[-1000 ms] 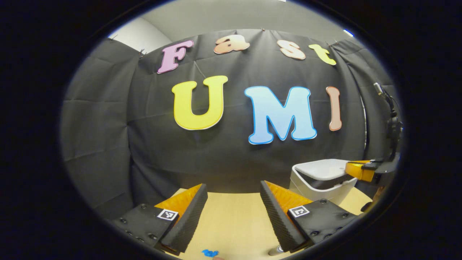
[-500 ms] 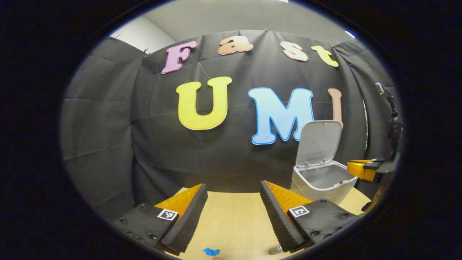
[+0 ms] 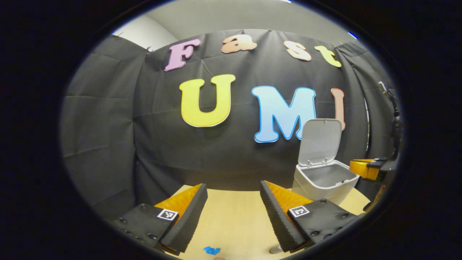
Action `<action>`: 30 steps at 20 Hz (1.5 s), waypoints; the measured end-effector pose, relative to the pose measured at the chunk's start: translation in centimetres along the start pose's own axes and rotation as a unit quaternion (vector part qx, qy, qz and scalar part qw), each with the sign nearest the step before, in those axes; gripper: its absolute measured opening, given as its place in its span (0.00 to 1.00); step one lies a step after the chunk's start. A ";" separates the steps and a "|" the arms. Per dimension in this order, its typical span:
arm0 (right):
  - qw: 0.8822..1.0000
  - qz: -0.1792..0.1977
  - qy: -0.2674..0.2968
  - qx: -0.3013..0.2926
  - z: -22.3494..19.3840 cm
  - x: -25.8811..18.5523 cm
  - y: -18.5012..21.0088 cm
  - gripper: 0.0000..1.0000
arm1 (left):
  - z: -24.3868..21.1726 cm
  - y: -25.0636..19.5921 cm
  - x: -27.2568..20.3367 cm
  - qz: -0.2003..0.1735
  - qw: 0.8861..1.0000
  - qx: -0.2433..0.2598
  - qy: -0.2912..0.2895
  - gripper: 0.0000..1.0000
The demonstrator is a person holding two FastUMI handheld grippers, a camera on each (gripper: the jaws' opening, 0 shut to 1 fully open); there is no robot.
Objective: Press the lid of the desktop garbage bin to open it, pick up the crumpled paper on the desktop and throw it into the bin, then pick up the pop can on the desktop and drop it into the bin, and finally close the garbage bin lid.
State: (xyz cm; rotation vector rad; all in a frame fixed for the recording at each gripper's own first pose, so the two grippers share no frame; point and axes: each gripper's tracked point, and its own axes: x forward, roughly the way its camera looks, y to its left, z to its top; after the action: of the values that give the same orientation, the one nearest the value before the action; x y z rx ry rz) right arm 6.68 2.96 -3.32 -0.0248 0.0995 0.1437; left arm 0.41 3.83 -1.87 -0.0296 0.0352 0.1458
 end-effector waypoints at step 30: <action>0.999 -0.006 0.024 -0.046 -0.7 -5.0 1.3 0.05 | -18.4 6.4 -3.3 -0.009 0.993 0.005 0.121 0.98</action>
State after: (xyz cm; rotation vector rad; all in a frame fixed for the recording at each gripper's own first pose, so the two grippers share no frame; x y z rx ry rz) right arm 1.52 3.56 -3.54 -0.1212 0.1407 0.1366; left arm -4.35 9.14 -20.29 -0.0381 0.2767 0.1235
